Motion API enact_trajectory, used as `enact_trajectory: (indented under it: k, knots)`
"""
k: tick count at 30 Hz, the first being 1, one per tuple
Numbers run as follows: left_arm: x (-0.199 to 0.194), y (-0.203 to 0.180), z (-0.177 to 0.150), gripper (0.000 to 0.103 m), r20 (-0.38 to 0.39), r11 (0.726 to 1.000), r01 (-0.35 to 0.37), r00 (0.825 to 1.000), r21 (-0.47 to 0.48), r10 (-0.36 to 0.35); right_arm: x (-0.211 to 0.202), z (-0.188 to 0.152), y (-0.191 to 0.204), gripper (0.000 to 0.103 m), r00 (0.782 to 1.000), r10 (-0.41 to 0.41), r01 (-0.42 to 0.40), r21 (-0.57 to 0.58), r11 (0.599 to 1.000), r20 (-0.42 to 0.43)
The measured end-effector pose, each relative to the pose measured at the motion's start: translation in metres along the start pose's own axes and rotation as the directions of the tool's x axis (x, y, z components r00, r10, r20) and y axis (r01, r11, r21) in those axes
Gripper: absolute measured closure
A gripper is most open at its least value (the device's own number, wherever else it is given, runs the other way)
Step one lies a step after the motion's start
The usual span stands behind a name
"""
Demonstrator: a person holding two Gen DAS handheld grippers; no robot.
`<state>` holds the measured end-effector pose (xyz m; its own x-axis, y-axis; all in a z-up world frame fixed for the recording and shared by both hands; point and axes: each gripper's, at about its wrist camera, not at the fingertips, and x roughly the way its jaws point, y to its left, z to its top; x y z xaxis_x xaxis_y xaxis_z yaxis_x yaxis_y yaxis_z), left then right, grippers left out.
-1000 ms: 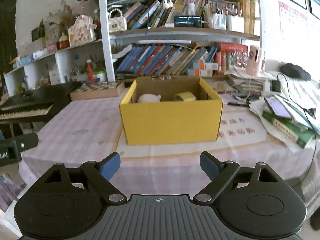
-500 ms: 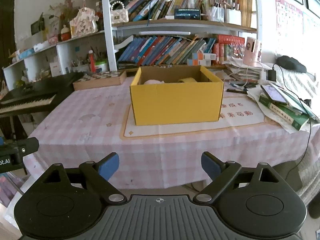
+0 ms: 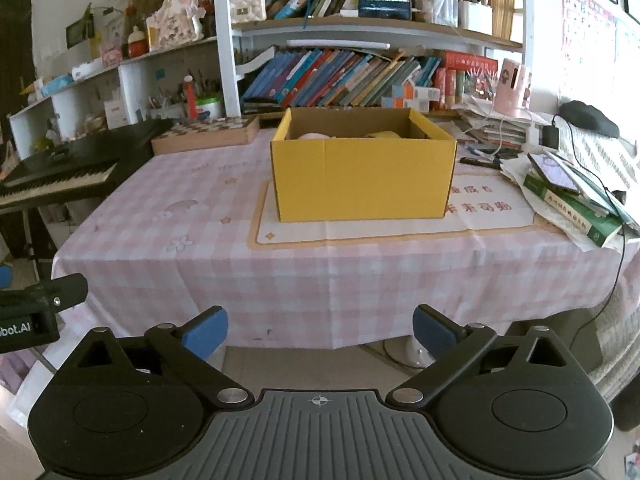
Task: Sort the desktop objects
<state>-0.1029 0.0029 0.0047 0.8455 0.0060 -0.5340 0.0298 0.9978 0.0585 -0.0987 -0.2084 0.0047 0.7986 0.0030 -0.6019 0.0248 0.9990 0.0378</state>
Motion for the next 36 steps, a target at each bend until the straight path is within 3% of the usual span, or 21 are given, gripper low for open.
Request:
enact_trajectory:
  k: [36]
  knots:
    - [0.012, -0.008, 0.003, 0.0, -0.032, 1.0, -0.007, 0.999, 0.028, 0.008, 0.013, 0.002, 0.001, 0.003, 0.998, 0.032, -0.033, -0.006, 0.999, -0.057]
